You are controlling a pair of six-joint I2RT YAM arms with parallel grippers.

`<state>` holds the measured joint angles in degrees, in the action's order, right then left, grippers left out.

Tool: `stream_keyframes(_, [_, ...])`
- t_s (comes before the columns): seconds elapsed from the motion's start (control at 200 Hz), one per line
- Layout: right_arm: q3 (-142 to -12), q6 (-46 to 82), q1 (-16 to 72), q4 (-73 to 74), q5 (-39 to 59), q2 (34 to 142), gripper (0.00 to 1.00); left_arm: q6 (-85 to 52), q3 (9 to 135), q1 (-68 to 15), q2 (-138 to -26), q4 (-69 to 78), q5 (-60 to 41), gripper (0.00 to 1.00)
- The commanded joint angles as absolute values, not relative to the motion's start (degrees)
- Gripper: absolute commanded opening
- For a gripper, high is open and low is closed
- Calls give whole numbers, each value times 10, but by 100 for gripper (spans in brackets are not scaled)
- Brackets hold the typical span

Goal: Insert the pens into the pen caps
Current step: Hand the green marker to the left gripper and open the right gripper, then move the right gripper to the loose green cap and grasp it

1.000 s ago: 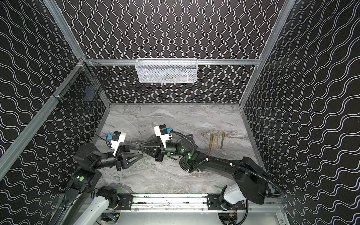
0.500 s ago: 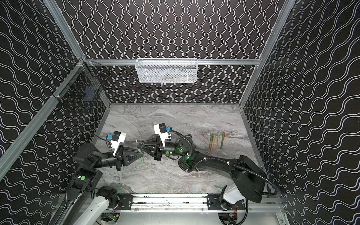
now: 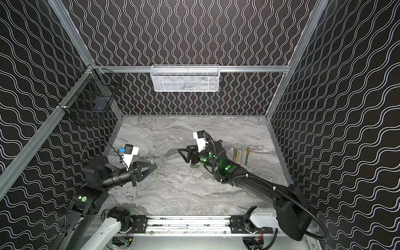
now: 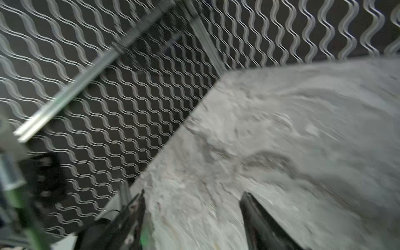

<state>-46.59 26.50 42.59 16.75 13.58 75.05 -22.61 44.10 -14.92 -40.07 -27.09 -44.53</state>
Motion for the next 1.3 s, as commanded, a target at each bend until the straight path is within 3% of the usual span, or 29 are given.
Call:
stream_keyframes(0.0, [-498,218,392,-22,113,792,73,-185,457,-150,-400,-341,-394,0])
stream_keyframes(0.37, [-622,137,359,-146,163,1010,76,-194,435,-151,-362,-304,-434,0])
stream_keyframes(0.901, [-610,95,361,-153,250,1055,75,-194,433,-150,-367,-292,-447,0])
stream_keyframes(1.096, [-612,101,394,-166,213,1050,69,-195,432,-148,-371,-285,-453,0])
stream_keyframes(1.291, [-648,114,394,-209,160,1082,54,-194,433,-147,-367,-286,-452,0])
